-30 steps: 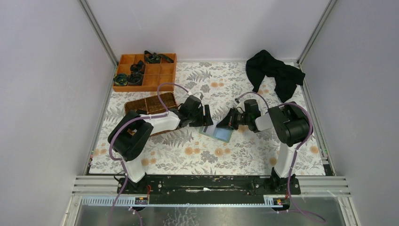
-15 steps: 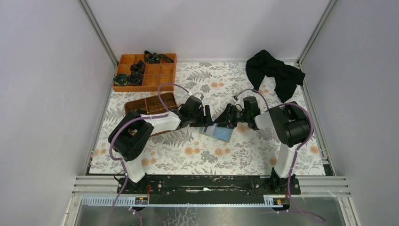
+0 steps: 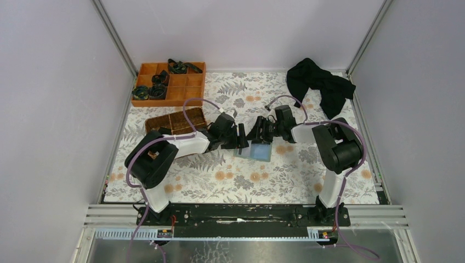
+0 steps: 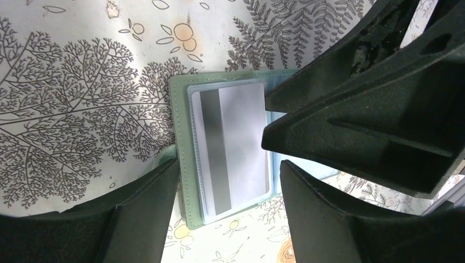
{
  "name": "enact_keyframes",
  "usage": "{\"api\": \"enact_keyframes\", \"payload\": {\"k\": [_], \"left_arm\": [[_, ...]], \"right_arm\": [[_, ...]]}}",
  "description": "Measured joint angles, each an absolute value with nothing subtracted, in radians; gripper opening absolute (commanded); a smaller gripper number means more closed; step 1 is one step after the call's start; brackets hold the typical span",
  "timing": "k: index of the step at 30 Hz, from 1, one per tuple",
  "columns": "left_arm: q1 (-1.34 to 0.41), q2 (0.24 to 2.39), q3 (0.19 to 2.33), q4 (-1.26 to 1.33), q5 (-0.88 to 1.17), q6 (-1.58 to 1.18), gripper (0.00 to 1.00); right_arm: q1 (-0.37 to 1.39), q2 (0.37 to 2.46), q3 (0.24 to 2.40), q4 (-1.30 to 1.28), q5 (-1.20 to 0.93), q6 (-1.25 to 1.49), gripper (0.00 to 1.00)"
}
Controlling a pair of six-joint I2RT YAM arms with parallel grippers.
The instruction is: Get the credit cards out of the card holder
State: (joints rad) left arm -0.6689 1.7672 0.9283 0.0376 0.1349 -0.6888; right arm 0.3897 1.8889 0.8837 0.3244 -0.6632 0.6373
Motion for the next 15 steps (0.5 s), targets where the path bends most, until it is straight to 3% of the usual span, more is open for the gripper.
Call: {"api": "enact_keyframes", "payload": {"k": [15], "left_arm": [[-0.698,1.732,0.871,0.074,0.157,-0.708,0.73]], "right_arm": [[0.393,1.879,0.835,0.426,-0.667,0.703,0.59]]}}
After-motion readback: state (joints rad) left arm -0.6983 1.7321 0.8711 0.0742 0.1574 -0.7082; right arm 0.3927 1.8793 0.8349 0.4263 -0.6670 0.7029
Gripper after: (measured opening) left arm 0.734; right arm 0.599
